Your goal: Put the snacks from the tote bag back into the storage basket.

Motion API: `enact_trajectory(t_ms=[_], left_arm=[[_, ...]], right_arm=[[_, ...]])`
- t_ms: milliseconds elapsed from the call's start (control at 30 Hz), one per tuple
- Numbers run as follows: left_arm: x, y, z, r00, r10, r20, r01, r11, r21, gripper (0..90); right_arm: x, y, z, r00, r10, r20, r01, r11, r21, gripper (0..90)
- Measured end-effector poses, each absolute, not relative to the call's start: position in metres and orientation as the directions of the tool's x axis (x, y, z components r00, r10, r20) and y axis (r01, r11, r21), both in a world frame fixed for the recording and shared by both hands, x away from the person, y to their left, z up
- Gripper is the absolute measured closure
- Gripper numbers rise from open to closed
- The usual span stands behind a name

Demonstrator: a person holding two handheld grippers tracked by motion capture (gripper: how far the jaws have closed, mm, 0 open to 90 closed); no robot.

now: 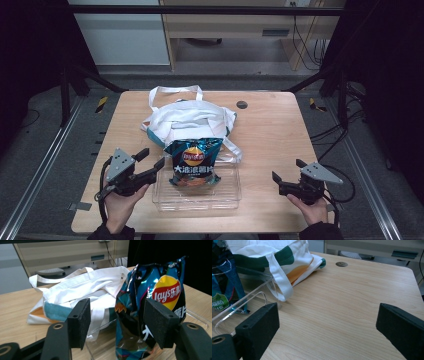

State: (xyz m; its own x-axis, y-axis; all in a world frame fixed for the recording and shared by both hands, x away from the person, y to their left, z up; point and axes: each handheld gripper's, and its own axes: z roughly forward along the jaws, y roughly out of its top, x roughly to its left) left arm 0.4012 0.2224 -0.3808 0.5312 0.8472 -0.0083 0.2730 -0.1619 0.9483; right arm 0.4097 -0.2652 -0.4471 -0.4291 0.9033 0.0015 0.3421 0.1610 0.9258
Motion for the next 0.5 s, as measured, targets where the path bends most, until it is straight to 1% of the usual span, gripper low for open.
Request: enact_trajectory(t_ms=[333,500], left_arm=[[0.393,0.244,-0.405,0.522,0.853,0.0,0.3,-0.183,0.936,36.2],[0.398,0.256,-0.42,0.489,0.872,-0.01,0.333,-0.176,0.927,35.0]], right_arm=[[0.409,-0.265,-0.447,-0.428,0.904,0.003,0.343,0.16,0.925,5.1],[0.409,-0.265,-0.447,-0.429,0.903,0.002,0.343,0.161,0.925,5.2]])
